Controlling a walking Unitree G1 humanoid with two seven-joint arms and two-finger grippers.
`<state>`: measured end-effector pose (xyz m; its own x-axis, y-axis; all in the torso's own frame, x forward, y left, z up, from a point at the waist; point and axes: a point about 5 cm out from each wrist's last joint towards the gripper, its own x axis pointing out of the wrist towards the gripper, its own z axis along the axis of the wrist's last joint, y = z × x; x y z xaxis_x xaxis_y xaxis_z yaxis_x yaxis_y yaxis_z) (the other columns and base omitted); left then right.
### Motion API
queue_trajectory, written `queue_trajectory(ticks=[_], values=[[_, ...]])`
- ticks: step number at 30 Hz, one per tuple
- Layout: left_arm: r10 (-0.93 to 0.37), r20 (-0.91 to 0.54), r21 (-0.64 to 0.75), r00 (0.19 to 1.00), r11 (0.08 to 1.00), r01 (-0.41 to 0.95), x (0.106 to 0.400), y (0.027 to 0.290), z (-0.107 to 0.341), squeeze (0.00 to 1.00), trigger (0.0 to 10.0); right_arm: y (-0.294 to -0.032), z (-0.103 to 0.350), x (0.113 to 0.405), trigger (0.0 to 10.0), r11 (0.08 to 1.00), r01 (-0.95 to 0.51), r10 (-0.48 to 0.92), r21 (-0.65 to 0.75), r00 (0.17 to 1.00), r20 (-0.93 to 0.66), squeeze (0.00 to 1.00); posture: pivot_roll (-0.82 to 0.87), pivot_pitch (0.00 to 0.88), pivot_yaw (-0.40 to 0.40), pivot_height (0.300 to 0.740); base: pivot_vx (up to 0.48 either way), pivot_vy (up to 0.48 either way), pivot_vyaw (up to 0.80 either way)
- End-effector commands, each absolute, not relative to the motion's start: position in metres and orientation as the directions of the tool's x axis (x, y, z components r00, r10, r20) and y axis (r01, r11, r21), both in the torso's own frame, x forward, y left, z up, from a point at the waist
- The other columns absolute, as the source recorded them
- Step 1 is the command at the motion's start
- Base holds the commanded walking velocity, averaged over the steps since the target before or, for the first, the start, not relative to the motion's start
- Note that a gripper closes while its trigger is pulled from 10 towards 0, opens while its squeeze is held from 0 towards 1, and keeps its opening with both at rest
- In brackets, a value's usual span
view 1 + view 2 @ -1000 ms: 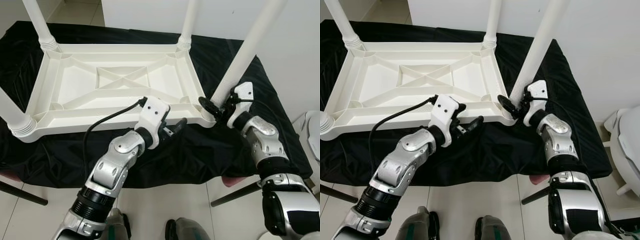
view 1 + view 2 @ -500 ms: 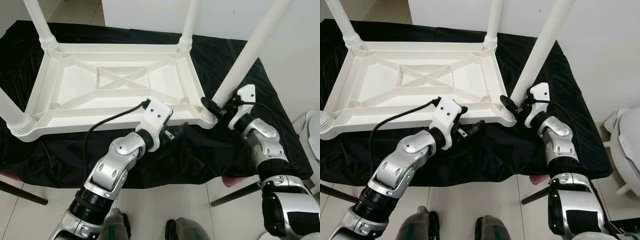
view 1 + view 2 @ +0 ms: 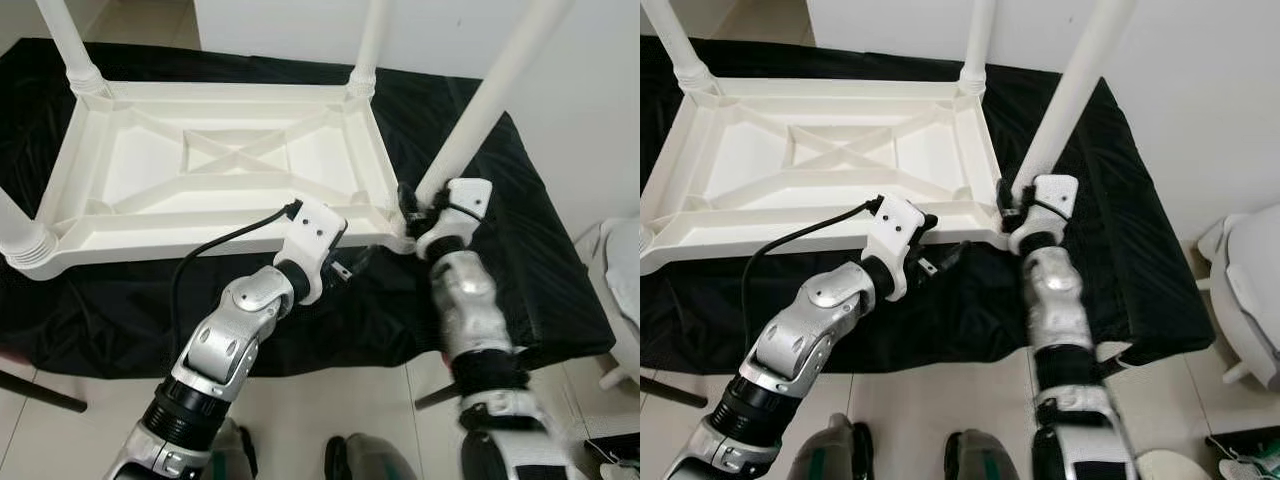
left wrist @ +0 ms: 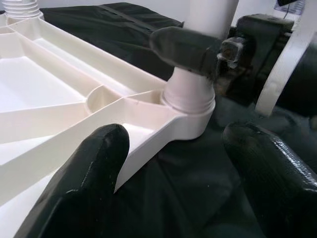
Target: Building children table
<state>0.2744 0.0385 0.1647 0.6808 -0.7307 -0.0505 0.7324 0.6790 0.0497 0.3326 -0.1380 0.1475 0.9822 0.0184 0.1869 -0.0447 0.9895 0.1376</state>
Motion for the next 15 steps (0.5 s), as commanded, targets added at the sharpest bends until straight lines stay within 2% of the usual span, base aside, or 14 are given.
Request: queue_trajectory(ticks=[1, 2, 6, 7, 8, 9, 15], values=[[-0.746, -0.060, 0.036, 0.664, 0.663, 0.748, 0.273, 0.038, 0.162, 0.00, 10.0, -0.137, 0.138, 0.330, 10.0, 0.979, 0.007, -0.035, 0.201, 0.990, 0.135, 0.00, -0.11, 0.058, -0.058, 0.740, 0.000, 0.000, 0.00], [-0.744, -0.056, 0.034, 0.666, 0.666, 0.746, 0.274, 0.037, 0.163, 0.00, 10.0, -0.125, 0.140, 0.327, 10.0, 0.981, 0.004, -0.032, 0.194, 0.990, 0.138, 0.00, -0.11, 0.055, -0.058, 0.740, 0.000, 0.000, 0.00], [-0.743, -0.047, 0.029, 0.668, 0.667, 0.745, 0.275, 0.036, 0.166, 0.00, 10.0, -0.128, 0.140, 0.326, 10.0, 0.982, 0.007, -0.033, 0.190, 0.990, 0.134, 0.00, -0.12, 0.048, -0.059, 0.740, 0.000, 0.000, 0.00], [-0.744, -0.045, 0.034, 0.666, 0.666, 0.746, 0.275, 0.036, 0.166, 0.00, 10.0, -0.135, 0.139, 0.327, 10.0, 0.983, 0.018, -0.042, 0.183, 0.991, 0.124, 0.00, -0.11, 0.042, -0.064, 0.740, 0.000, 0.000, 0.00], [-0.743, -0.043, 0.038, 0.668, 0.667, 0.744, 0.276, 0.037, 0.167, 0.00, 10.0, -0.142, 0.137, 0.325, 10.0, 0.983, 0.029, -0.050, 0.182, 0.992, 0.114, 0.64, -0.11, 0.037, -0.065, 0.740, 0.000, 0.000, 0.00], [-0.741, -0.042, 0.041, 0.670, 0.669, 0.742, 0.277, 0.038, 0.167, 0.00, 10.0, -0.145, 0.136, 0.323, 10.0, 0.981, -0.014, -0.009, 0.194, 0.993, 0.118, 1.00, -0.11, 0.034, -0.065, 0.740, 0.000, 0.000, 0.00], [-0.735, -0.050, 0.047, 0.676, 0.675, 0.736, 0.277, 0.042, 0.165, 0.00, 10.0, -0.155, 0.135, 0.321, 10.0, 0.978, -0.150, 0.136, 0.148, 0.986, 0.101, 1.00, -0.11, 0.027, -0.070, 0.740, 0.000, 0.000, 0.00]])
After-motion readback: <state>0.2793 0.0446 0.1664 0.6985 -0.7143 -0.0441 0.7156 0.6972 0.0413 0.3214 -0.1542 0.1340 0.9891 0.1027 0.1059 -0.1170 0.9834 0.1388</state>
